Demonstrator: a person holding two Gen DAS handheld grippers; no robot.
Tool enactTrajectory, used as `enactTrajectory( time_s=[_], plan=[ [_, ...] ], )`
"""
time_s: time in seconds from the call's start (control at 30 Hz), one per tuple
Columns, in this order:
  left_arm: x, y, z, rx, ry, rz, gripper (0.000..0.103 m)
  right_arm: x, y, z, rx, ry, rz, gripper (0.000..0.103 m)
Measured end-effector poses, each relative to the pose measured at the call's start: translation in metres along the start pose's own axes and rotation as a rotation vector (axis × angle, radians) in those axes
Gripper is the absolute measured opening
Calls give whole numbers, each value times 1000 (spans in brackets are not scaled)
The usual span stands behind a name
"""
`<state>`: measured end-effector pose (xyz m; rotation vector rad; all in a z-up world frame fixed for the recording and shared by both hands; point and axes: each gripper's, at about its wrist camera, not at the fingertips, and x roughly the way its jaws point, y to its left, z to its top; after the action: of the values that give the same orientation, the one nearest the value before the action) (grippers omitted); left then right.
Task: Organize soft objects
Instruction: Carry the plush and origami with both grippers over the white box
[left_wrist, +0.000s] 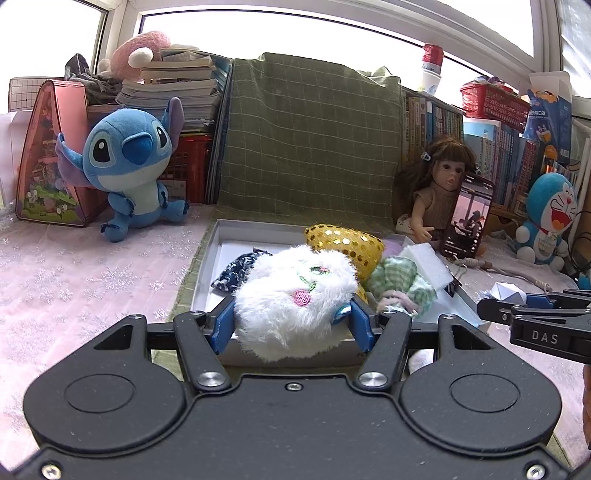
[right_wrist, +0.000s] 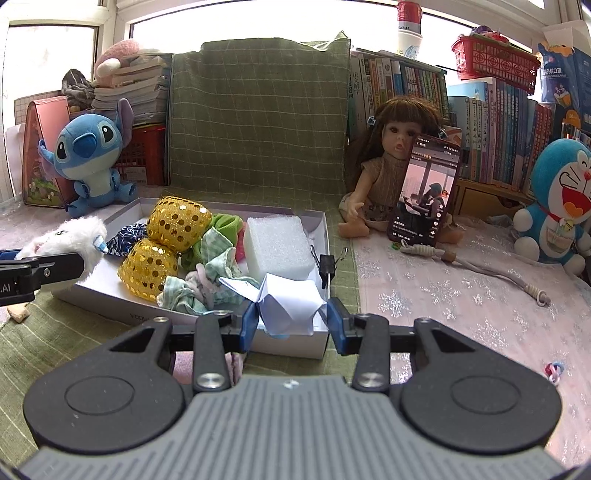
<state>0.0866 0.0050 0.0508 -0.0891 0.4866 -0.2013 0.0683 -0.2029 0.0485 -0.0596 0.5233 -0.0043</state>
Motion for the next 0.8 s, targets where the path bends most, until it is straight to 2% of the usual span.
enactTrajectory(
  time_s=[0.33,0.8],
  plan=[
    [22,23,30,-4,-14,49,60,19,1,17,-4,21,40,46],
    [58,24,24,-5,52,69,60,58,5,15,-19,92,49,46]
  ],
)
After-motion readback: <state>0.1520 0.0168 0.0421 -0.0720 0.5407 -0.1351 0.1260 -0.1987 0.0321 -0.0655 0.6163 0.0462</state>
